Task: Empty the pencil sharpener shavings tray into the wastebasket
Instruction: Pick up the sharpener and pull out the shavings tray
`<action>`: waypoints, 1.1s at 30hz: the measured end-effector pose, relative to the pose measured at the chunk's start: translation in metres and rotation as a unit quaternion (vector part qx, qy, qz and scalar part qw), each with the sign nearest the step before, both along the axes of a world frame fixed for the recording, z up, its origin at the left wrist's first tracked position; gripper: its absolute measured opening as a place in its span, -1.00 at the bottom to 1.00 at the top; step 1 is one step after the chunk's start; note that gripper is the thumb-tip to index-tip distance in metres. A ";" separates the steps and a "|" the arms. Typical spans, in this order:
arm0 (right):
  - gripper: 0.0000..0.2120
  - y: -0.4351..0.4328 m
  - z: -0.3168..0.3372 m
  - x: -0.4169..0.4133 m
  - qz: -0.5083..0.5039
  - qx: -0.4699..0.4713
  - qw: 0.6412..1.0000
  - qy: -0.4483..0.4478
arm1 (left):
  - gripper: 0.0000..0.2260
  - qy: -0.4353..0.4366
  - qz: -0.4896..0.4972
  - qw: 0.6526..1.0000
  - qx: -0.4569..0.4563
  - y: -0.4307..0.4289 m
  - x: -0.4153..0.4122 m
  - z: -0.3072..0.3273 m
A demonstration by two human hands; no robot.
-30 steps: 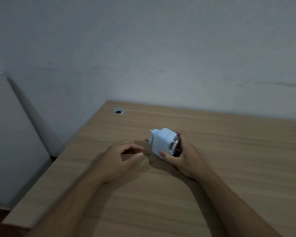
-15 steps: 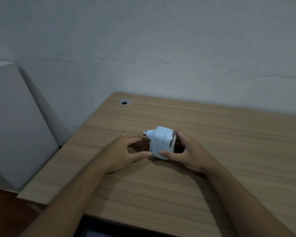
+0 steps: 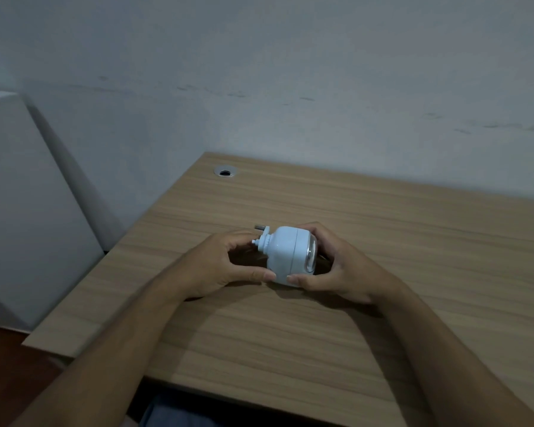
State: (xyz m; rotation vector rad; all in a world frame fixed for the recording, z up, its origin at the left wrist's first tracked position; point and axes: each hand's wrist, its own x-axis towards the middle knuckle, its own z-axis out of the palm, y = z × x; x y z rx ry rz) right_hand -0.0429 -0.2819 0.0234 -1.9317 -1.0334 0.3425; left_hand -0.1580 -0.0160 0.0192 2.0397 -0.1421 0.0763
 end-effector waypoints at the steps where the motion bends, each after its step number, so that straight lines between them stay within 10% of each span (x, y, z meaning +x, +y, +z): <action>1: -0.35 0.000 0.000 0.000 0.003 -0.002 1.000 0.002 | -0.50 -0.001 0.001 1.000 0.001 0.000 0.000 0.001; 33: -0.38 -0.029 0.002 -0.005 -0.064 -0.018 0.997 0.031 | -0.57 0.041 0.022 0.989 -0.140 0.018 -0.036 -0.001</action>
